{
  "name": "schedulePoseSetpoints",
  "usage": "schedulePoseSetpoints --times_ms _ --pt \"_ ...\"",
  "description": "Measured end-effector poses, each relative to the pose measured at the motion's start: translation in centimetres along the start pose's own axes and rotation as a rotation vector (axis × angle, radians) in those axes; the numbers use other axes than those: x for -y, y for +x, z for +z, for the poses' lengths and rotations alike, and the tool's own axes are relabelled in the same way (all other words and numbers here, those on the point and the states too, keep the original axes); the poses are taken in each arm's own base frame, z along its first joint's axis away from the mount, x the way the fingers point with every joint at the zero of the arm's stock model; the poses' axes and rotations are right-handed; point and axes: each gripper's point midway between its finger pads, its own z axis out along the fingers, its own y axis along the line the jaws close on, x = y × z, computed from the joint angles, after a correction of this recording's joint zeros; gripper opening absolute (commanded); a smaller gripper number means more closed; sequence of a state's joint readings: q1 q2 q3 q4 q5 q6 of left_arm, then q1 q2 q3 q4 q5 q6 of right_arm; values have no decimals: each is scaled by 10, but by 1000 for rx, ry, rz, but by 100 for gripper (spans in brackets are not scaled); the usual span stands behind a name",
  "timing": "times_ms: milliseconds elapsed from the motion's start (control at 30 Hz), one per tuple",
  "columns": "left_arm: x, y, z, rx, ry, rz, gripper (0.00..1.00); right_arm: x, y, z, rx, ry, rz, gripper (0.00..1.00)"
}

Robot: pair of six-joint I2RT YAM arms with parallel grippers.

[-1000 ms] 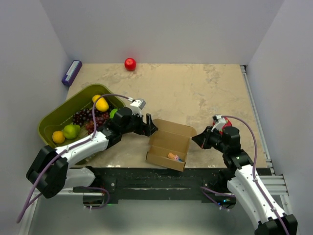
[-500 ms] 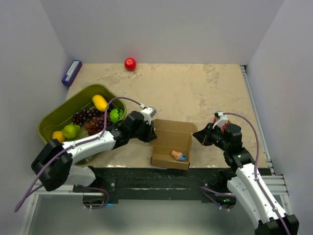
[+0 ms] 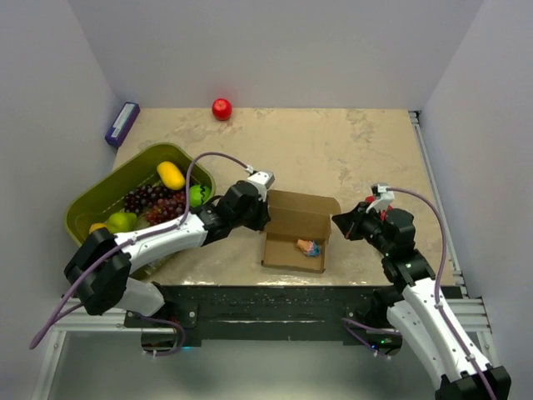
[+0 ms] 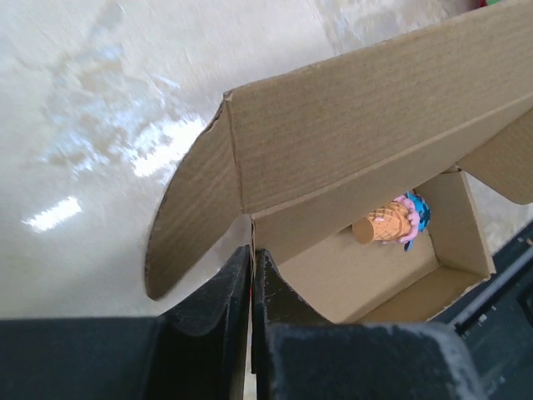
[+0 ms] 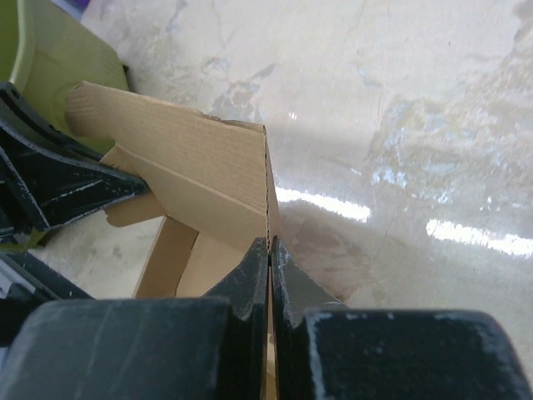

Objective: Fold the paper box

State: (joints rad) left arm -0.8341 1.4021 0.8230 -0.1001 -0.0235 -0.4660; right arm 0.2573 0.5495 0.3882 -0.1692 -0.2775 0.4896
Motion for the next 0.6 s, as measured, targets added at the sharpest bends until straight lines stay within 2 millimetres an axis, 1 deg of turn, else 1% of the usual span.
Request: schedulePoseSetpoints --times_ms 100,133,167,233,267,300,367,467,600 --pt "-3 -19 2 47 -34 31 14 -2 -11 3 41 -1 -9 0" --pt "-3 -27 3 71 -46 42 16 -3 -16 4 59 -3 -14 0" --pt "-5 -33 4 94 -59 57 21 -4 -20 6 76 -4 -18 0" --pt "-9 -45 5 139 -85 78 24 -8 -27 10 105 -14 -29 0" --pt "-11 -49 6 156 -100 86 27 -10 -29 12 115 -17 -35 0" --pt "-13 -51 7 169 -112 93 29 -13 -30 14 122 -24 -41 0" --pt "-18 -54 10 185 -135 105 32 -20 -32 17 136 -37 -58 0" --pt "-22 -52 16 185 -148 112 38 -28 -31 20 149 -54 -80 0" --pt "-25 -39 21 155 -149 113 43 -24 -22 21 143 -44 -87 0"
